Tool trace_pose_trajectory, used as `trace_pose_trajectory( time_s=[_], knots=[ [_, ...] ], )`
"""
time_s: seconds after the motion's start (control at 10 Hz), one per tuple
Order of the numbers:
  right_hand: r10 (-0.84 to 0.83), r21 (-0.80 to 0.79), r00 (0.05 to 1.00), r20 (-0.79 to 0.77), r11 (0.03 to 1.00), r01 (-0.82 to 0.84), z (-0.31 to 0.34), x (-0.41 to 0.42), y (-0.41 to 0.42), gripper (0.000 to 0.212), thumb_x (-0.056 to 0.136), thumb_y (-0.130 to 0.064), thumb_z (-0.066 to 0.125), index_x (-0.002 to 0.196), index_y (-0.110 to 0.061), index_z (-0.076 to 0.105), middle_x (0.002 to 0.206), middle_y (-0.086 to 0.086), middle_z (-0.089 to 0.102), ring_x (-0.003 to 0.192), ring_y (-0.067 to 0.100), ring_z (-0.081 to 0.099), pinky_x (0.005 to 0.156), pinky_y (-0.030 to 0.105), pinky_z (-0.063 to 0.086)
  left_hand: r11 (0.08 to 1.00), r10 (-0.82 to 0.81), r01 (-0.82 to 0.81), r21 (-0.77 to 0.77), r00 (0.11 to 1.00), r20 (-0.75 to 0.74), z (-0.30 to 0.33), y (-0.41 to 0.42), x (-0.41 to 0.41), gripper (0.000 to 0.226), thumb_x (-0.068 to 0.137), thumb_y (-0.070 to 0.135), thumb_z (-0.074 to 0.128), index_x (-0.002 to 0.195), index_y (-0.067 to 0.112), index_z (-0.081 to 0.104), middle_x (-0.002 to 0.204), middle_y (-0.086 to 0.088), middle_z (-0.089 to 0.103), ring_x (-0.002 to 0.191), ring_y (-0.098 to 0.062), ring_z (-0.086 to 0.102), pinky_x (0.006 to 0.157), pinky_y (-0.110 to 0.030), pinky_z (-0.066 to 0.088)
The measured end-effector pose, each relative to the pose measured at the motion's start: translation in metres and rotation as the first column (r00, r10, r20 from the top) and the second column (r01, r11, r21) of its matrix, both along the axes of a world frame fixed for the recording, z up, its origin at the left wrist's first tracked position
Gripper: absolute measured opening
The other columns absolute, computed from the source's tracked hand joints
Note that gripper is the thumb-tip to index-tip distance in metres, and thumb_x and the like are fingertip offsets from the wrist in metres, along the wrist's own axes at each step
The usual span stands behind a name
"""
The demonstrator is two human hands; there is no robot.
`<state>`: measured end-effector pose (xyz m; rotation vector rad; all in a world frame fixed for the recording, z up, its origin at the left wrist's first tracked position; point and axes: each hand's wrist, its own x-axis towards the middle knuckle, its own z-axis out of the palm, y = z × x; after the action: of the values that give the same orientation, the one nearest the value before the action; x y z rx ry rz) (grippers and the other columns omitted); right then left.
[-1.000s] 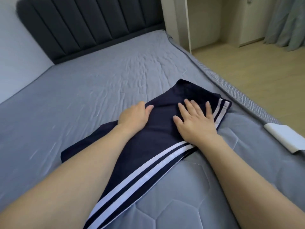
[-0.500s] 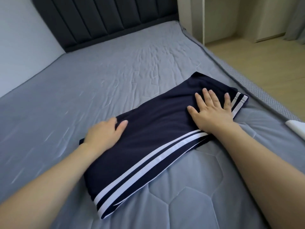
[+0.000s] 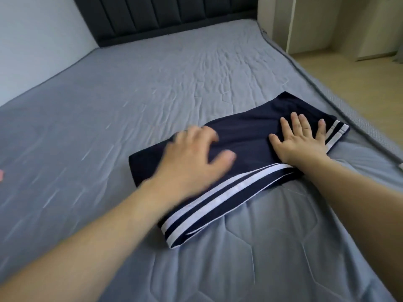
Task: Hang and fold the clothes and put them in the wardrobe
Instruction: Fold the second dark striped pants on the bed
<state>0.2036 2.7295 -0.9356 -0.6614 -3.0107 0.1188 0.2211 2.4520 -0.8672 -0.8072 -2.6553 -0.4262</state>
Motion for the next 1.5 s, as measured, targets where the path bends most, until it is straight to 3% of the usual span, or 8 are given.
trace_pose_trajectory(
  time_s=[0.2, 0.4, 0.6, 0.7, 0.9, 1.1, 1.2, 1.5],
  knots=[
    [0.002, -0.031, 1.000, 0.012, 1.000, -0.002, 0.006, 0.002, 0.001, 0.075, 0.089, -0.066, 0.007, 0.155, -0.031, -0.001, 0.161, -0.005, -0.014, 0.147, 0.011, -0.018, 0.113, 0.050, -0.021, 0.877, 0.053, 0.025, -0.480, 0.987, 0.149, -0.021, 0.026, 0.058, 0.072, 0.090, 0.032, 0.046, 0.153, 0.022, 0.012, 0.159, -0.001, 0.020, 0.141, -0.030, 0.028, 0.105, -0.051, 0.036],
    [0.020, -0.051, 0.999, 0.027, 0.999, -0.018, 0.006, 0.003, 0.003, 0.075, 0.089, -0.066, 0.006, 0.154, -0.030, -0.001, 0.162, -0.005, -0.013, 0.147, 0.011, -0.018, 0.111, 0.049, -0.023, 0.819, 0.127, -0.073, -0.569, 0.990, 0.056, -0.029, -0.016, 0.068, 0.076, 0.090, 0.008, 0.042, 0.154, 0.023, 0.004, 0.157, -0.001, 0.027, 0.131, -0.033, 0.045, 0.079, -0.041, 0.051],
    [0.031, -0.013, 0.998, 0.046, 0.999, -0.031, 0.013, 0.006, 0.003, 0.075, 0.090, -0.067, 0.004, 0.155, -0.030, -0.002, 0.161, -0.004, -0.015, 0.146, 0.013, -0.019, 0.113, 0.050, -0.022, 0.805, 0.136, 0.107, -0.583, 0.924, 0.357, -0.033, -0.071, 0.084, 0.106, 0.085, 0.014, 0.048, 0.135, 0.054, -0.037, 0.154, 0.018, -0.033, 0.149, -0.021, -0.019, 0.119, -0.056, 0.010],
    [0.019, 0.021, 1.000, 0.024, 1.000, -0.020, 0.022, 0.014, -0.010, 0.070, 0.095, -0.058, 0.010, 0.155, -0.024, 0.005, 0.162, 0.003, -0.011, 0.148, 0.019, -0.015, 0.115, 0.052, -0.017, 0.912, -0.003, 0.277, -0.303, 0.743, 0.669, -0.016, -0.107, 0.064, 0.100, 0.071, 0.033, 0.050, 0.137, 0.067, -0.018, 0.150, 0.034, -0.029, 0.141, 0.003, -0.029, 0.121, -0.039, -0.003],
    [0.435, -0.031, 0.731, -0.526, 0.849, -0.527, 0.039, 0.103, -0.116, 0.056, 0.076, -0.032, 0.040, 0.121, -0.006, 0.059, 0.132, 0.011, 0.053, 0.117, 0.033, 0.052, 0.101, 0.045, 0.039, 0.898, -0.016, 0.082, -0.431, 0.988, 0.156, -0.038, -0.133, 0.019, 0.090, 0.078, 0.039, 0.056, 0.154, 0.041, 0.007, 0.163, 0.011, 0.001, 0.150, -0.013, -0.007, 0.121, -0.051, -0.003],
    [0.588, 0.222, 0.783, -0.206, 0.807, -0.547, 0.038, 0.148, -0.217, 0.057, 0.072, -0.046, 0.059, 0.119, -0.015, 0.058, 0.115, 0.003, 0.056, 0.108, 0.028, 0.053, 0.099, 0.042, 0.038, 0.883, 0.092, -0.102, -0.457, 0.995, -0.043, -0.024, -0.125, -0.021, 0.043, 0.099, 0.013, 0.040, 0.137, 0.029, 0.051, 0.148, 0.006, 0.044, 0.143, -0.019, 0.029, 0.121, -0.051, 0.002],
    [0.577, 0.360, 0.804, -0.145, 0.787, -0.500, 0.058, 0.150, -0.245, 0.024, 0.062, -0.021, 0.073, 0.081, -0.014, 0.059, 0.080, 0.004, 0.058, 0.069, 0.028, 0.057, 0.063, 0.036, 0.046, 0.904, 0.048, -0.111, -0.413, 0.986, -0.161, -0.025, -0.146, -0.001, 0.038, 0.093, 0.006, 0.040, 0.121, 0.021, 0.061, 0.127, 0.006, 0.061, 0.127, -0.019, 0.047, 0.120, -0.049, 0.001],
    [0.656, -0.155, 0.582, -0.481, 0.589, -0.793, 0.088, 0.201, -0.333, 0.033, 0.090, -0.030, 0.051, 0.119, -0.014, 0.051, 0.076, 0.007, 0.065, 0.065, 0.038, 0.057, 0.055, 0.039, 0.044, 0.978, 0.129, -0.123, -0.171, 0.991, 0.027, 0.012, -0.317, 0.066, 0.033, 0.082, 0.013, 0.056, 0.105, 0.034, 0.068, 0.109, 0.010, 0.068, 0.110, -0.018, 0.057, 0.098, -0.034, 0.040]
  ],
)
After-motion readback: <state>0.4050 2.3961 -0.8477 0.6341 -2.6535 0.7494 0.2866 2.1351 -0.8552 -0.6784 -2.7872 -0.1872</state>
